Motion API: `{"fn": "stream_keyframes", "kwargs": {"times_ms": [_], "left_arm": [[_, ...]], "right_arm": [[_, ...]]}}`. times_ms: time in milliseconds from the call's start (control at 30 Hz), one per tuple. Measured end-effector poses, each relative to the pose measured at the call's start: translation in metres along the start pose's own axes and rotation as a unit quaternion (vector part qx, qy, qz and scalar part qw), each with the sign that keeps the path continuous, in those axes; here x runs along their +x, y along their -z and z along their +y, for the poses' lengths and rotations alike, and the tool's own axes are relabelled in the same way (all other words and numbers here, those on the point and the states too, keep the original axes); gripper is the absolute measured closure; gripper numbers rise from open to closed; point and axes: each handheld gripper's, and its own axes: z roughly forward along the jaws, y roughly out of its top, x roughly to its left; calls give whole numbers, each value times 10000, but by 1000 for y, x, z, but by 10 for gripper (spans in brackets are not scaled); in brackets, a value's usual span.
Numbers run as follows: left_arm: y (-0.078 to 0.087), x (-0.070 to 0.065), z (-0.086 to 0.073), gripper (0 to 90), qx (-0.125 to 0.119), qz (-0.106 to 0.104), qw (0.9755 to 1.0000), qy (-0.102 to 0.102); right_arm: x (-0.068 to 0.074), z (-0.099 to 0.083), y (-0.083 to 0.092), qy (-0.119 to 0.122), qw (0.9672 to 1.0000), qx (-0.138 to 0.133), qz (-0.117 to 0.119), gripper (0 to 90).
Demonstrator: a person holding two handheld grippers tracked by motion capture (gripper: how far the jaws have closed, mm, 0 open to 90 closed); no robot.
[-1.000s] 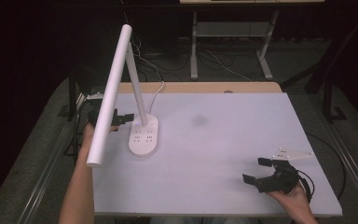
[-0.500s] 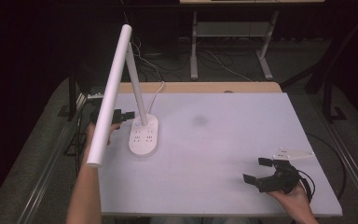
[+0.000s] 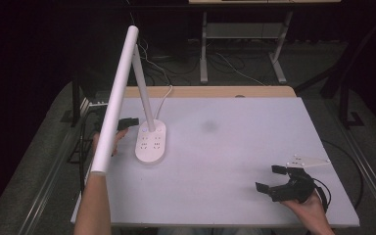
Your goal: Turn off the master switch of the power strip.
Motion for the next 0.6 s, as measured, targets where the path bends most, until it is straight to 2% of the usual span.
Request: {"fn": "stream_keyframes", "kwargs": {"times_ms": [233, 333, 433, 567, 600], "left_arm": [[-5, 1, -3, 649, 21, -104, 9999, -2], [-7, 0, -5, 706, -39, -165, 9999, 14], [-11, -1, -5, 769, 13, -196, 9998, -34], [-15, -4, -7, 861, 68, -205, 9998, -52], [-17, -5, -7, 892, 121, -137, 9998, -97]], "right_arm": [[0, 0, 0, 11, 10000, 5, -19, 4], [0, 0, -1, 13, 10000, 31, -10, 4], [0, 0, -2, 34, 10000, 67, -47, 4], [0, 0, -1, 19, 10000, 62, -42, 4], [0, 0, -1, 16, 10000, 54, -44, 4]]}}
